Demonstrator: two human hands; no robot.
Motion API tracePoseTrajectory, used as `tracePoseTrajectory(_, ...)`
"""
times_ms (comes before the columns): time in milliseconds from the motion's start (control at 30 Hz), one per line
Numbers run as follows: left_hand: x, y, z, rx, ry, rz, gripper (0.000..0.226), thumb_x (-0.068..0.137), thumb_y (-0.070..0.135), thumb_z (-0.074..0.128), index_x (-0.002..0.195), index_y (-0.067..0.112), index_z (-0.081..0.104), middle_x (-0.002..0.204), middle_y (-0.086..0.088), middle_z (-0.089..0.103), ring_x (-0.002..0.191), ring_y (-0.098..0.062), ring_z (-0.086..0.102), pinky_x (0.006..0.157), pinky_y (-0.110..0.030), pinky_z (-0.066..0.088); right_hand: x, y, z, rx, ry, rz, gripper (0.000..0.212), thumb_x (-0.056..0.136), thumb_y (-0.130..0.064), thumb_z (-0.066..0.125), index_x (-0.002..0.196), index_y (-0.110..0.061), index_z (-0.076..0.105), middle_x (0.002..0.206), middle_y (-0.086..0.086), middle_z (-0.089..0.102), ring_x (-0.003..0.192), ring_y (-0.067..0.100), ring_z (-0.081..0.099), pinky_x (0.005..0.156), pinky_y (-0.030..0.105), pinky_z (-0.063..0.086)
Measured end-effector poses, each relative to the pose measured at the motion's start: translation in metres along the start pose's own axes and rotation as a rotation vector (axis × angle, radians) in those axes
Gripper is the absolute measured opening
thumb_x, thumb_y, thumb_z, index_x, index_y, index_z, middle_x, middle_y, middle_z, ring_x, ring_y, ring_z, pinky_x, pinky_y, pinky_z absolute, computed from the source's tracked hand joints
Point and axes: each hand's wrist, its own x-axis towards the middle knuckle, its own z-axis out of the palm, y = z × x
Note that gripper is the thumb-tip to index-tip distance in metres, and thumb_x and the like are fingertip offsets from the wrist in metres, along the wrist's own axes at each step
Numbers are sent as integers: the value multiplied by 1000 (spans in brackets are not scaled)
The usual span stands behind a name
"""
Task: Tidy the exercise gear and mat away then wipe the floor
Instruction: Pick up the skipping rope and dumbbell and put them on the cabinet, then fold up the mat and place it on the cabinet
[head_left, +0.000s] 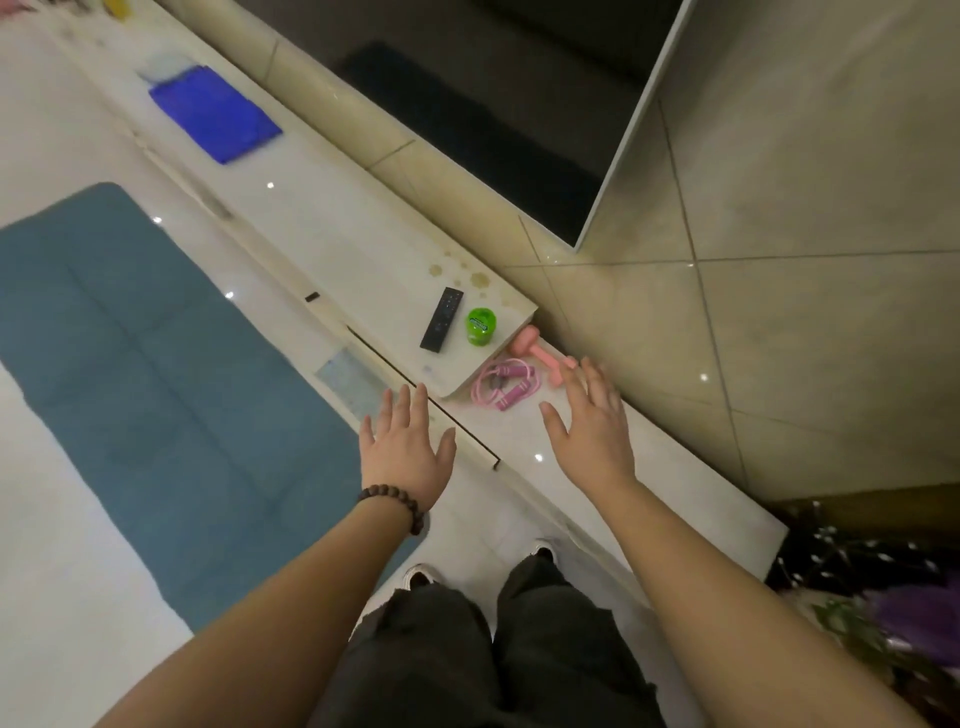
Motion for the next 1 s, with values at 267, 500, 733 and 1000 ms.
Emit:
tracePoseTrajectory(267, -34, -19, -15, -33, 91, -82, 68, 98, 52, 25, 154, 20, 5, 161, -4, 9, 148, -22, 2, 120, -46, 5, -29, -24, -7, -32, -28, -33, 55, 96, -37, 46, 146, -20, 32, 157, 8, 19, 146, 26, 8, 118, 41, 16)
tracePoseTrajectory(500, -94, -40, -9, -55, 158, -240, 67, 98, 53, 27, 153, 21, 8, 161, -6, 10, 148, -24, 2, 119, -48, 7, -64, -45, -3, 5, -52, -185, 51, 94, -34, 51, 141, -20, 40, 153, 9, 27, 143, 28, 18, 115, 42, 24)
tracePoseTrajectory(733, -183, -68, 12, -94, 155, -440, 67, 97, 54, 28, 154, 23, 8, 161, -5, 10, 148, -25, 1, 119, -49, 8, -127, -68, 16, 22, -173, -245, 49, 97, -36, 45, 142, -18, 38, 155, 10, 21, 143, 27, 15, 115, 42, 22)
tracePoseTrajectory(1000, -281, -143, -1, -127, 240, -710, 66, 97, 53, 29, 153, 24, 10, 161, -5, 11, 148, -25, 2, 118, -49, 10, -191, -161, 45, 92, -300, -428, 47, 96, -34, 47, 139, -16, 43, 154, 12, 24, 143, 28, 17, 116, 38, 18)
